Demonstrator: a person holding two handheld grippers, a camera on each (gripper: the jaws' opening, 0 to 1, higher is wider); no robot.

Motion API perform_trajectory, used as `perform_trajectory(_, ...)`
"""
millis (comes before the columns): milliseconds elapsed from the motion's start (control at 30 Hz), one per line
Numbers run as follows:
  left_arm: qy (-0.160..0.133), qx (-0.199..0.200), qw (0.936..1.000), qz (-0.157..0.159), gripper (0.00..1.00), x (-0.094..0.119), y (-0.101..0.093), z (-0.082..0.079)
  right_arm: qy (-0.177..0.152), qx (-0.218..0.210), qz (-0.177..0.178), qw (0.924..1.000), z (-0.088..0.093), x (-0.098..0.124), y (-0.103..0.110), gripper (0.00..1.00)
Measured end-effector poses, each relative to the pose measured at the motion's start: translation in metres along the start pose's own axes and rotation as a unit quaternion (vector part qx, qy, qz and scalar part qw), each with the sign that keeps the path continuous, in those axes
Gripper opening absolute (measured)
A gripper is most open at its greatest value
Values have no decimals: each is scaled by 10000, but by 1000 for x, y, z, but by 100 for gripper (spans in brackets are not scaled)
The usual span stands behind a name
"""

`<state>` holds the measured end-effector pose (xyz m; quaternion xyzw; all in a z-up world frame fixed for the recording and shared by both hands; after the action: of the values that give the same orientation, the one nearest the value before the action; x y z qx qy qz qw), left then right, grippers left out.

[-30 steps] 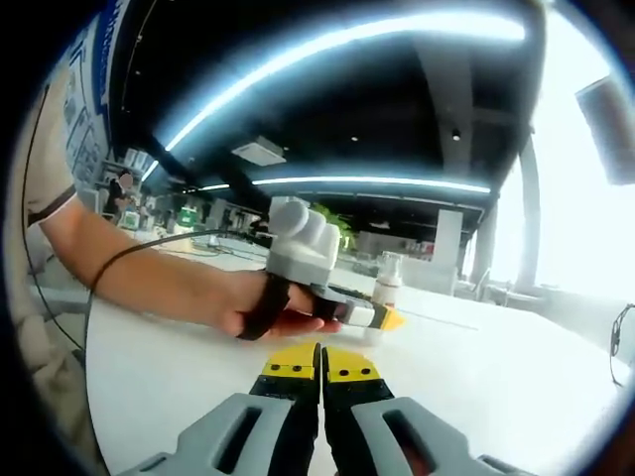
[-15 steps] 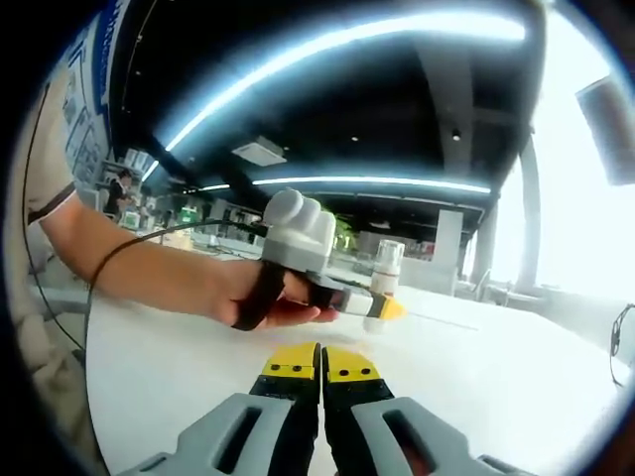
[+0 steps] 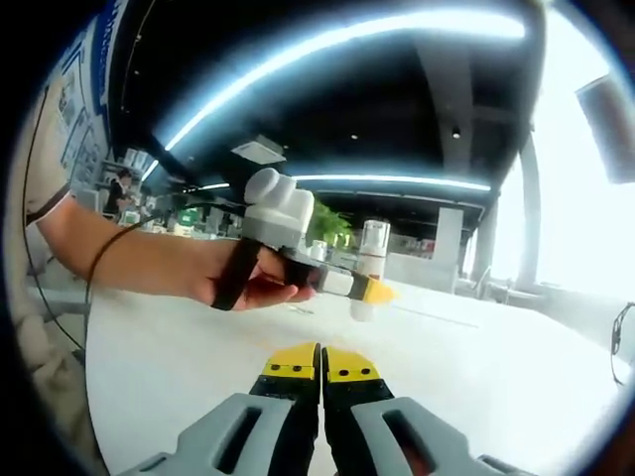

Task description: Clamp pump bottle remove cover press pump head put on cover

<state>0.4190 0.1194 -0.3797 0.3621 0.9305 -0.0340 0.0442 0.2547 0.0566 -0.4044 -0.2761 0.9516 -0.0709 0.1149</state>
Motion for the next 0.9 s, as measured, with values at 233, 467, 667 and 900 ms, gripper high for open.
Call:
perform_trajectory(233, 29, 28, 9996, 264, 14, 3, -10, -3, 17, -31, -17, 10000, 1, 0, 0, 0)
perform_trajectory(467, -43, 47, 9996, 271, 14, 20, -14, -12, 29, -35, -6, 10000, 1, 0, -1, 0)
perform_trajectory(667, -117, -122, 9992, 348, 14, 38, -24, -22, 64, -17, -5, 10000, 2, -1, -1, 0)
perform_trajectory(900, -127, -292, 9986, 426, 14, 46, -23, -28, 77, -96, 59, 9999, 2, 0, -3, 0)
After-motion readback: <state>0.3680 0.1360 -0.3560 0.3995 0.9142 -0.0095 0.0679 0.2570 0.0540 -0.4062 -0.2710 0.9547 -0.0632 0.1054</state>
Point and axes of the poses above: the point that each gripper's makers call its tool centre point, and the gripper's own axes: x roughly backward along the fingers, y roughly to its left, z roughly out of its underside, the point moved 3 cm from there along x, roughly backward along the fingers, and after that the axes turned 10 degrees about -y, right-handed, at the moved point
